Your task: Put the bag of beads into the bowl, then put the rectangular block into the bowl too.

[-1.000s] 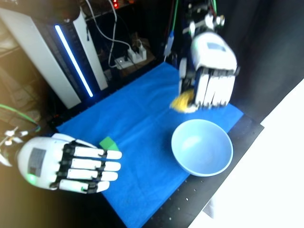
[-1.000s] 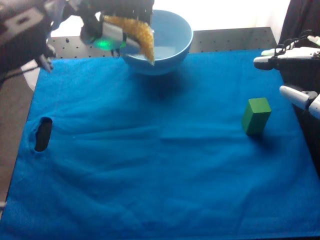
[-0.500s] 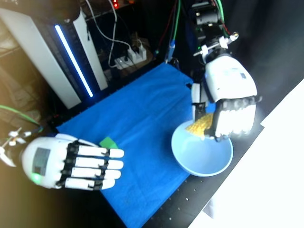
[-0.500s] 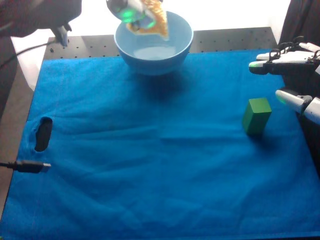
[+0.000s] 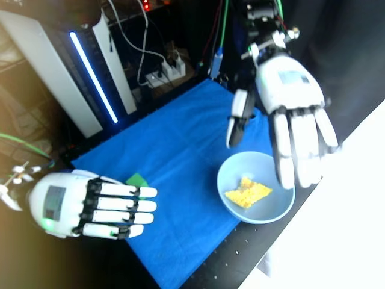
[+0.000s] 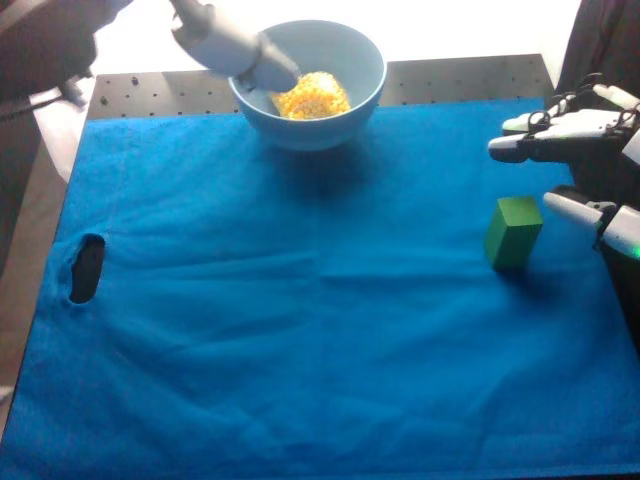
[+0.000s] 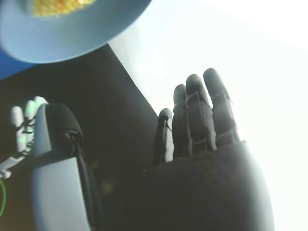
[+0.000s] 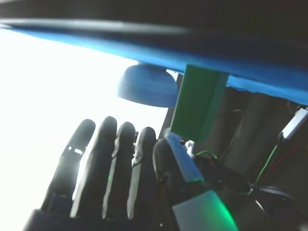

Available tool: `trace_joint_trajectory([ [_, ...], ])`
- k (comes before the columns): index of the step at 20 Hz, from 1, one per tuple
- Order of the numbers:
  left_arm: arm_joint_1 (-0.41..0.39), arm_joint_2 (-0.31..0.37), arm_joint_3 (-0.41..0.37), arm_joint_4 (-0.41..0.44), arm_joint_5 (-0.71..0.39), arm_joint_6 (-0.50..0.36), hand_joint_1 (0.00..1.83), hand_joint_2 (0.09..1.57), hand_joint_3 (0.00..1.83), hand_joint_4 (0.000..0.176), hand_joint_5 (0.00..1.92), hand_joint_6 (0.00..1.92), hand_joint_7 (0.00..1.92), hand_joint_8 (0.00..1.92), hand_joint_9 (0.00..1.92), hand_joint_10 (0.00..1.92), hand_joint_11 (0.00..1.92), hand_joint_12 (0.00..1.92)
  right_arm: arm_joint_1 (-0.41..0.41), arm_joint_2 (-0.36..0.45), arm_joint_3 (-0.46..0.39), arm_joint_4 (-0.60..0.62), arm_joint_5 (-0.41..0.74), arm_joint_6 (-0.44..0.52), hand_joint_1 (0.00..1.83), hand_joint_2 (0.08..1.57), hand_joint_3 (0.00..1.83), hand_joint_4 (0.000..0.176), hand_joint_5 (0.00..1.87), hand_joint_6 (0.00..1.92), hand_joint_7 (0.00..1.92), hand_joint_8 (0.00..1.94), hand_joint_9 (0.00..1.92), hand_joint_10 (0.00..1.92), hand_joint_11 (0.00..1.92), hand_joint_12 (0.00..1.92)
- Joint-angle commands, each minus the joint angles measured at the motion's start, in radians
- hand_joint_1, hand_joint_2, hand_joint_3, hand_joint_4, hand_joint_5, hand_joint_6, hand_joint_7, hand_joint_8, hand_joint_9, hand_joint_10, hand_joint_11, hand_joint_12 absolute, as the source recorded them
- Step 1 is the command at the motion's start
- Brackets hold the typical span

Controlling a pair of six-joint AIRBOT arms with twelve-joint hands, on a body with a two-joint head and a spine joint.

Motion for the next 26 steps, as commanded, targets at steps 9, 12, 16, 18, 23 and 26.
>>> trace_joint_trajectory([
  [9,0.316,0.222,-0.231,-0.015,-0.525,-0.238,0.91,0.94,0.00,0.176,0.04,0.00,0.17,0.00,0.14,0.00,0.00,0.36,0.008,0.027,-0.047,-0.014,0.164,0.005,0.90,1.36,0.00,0.000,0.55,0.00,0.46,0.00,0.38,0.00,0.01,1.09],
  [12,0.414,0.253,-0.279,-0.074,-0.594,-0.238,0.92,0.94,0.00,0.158,0.06,0.00,0.15,0.00,0.16,0.00,0.00,0.41,0.008,0.026,-0.052,-0.014,0.163,0.005,0.76,1.31,0.00,0.000,0.43,0.00,0.36,0.00,0.32,0.00,0.02,0.83],
  [16,0.491,0.274,-0.307,-0.133,-0.636,-0.239,0.90,0.95,0.00,0.158,0.03,0.00,0.15,0.00,0.16,0.00,0.00,0.49,0.008,0.019,-0.057,-0.012,0.155,0.005,0.73,1.13,0.00,0.025,0.30,0.00,0.26,0.00,0.26,0.00,0.08,0.59],
  [18,0.522,0.281,-0.321,-0.156,-0.659,-0.239,0.89,0.96,0.00,0.168,0.01,0.00,0.14,0.00,0.17,0.00,0.00,0.53,0.008,0.013,-0.051,-0.011,0.133,0.005,0.74,1.09,0.00,0.041,0.26,0.00,0.23,0.00,0.24,0.00,0.06,0.57],
  [23,0.550,0.284,-0.328,-0.176,-0.672,-0.246,0.89,1.01,0.01,0.141,0.00,0.00,0.16,0.00,0.17,0.00,0.00,0.60,0.008,-0.003,-0.016,-0.012,0.056,0.005,0.96,0.96,0.00,0.047,0.28,0.01,0.28,0.02,0.29,0.01,0.21,0.43],
  [26,0.555,0.282,-0.329,-0.180,-0.674,-0.247,0.89,1.01,0.00,0.144,0.00,0.00,0.16,0.00,0.19,0.00,0.00,0.58,0.008,-0.011,0.002,-0.012,0.032,0.005,0.99,0.95,0.00,0.009,0.40,0.01,0.44,0.01,0.49,0.02,0.38,0.61],
])
